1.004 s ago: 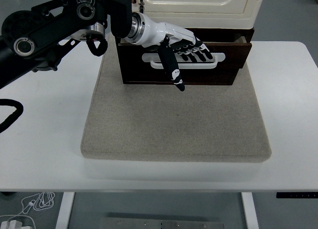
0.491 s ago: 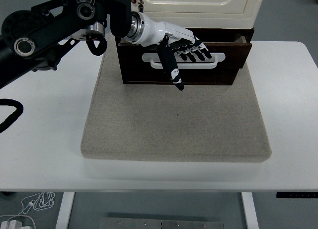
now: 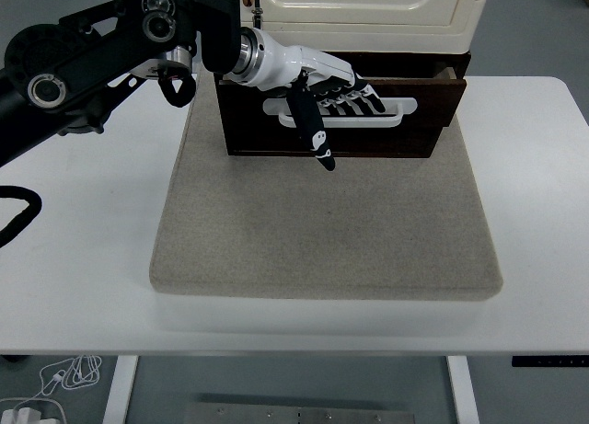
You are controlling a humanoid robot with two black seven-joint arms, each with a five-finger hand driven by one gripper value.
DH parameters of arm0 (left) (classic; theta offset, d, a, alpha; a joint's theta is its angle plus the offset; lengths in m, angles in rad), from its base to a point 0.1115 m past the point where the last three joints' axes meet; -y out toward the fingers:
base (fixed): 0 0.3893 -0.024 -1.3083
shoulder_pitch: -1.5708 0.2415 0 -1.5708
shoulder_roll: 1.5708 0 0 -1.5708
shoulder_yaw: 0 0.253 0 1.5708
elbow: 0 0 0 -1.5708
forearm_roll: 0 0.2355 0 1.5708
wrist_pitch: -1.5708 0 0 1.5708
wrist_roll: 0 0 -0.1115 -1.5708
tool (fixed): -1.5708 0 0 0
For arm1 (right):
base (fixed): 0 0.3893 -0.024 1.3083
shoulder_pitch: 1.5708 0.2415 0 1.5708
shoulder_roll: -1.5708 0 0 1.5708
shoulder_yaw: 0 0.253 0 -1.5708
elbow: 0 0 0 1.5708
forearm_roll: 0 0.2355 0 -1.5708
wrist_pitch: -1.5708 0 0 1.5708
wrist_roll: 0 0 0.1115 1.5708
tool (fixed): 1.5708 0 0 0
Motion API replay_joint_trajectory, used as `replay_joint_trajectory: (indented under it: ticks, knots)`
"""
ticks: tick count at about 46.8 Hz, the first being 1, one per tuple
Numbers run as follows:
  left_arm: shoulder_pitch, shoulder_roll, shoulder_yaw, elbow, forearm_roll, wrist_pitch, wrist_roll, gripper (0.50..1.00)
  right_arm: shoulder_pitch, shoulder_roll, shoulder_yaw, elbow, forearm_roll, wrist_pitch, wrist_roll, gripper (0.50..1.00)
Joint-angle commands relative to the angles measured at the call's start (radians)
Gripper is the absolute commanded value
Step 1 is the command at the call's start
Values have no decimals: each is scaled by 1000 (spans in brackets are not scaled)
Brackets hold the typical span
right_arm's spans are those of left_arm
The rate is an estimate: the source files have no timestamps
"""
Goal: Open the drawer under the combination cabinet
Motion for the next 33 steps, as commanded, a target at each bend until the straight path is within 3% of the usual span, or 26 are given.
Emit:
replay_joint_trajectory:
  ticks: [1,33]
  knots:
    - [1,-1,2,-2,-2,0,0,1000,0,0,0,0,0,0,0,928]
    - [1,20,-10,-6,-25,0,2,1000,0,0,0,0,0,0,0,928]
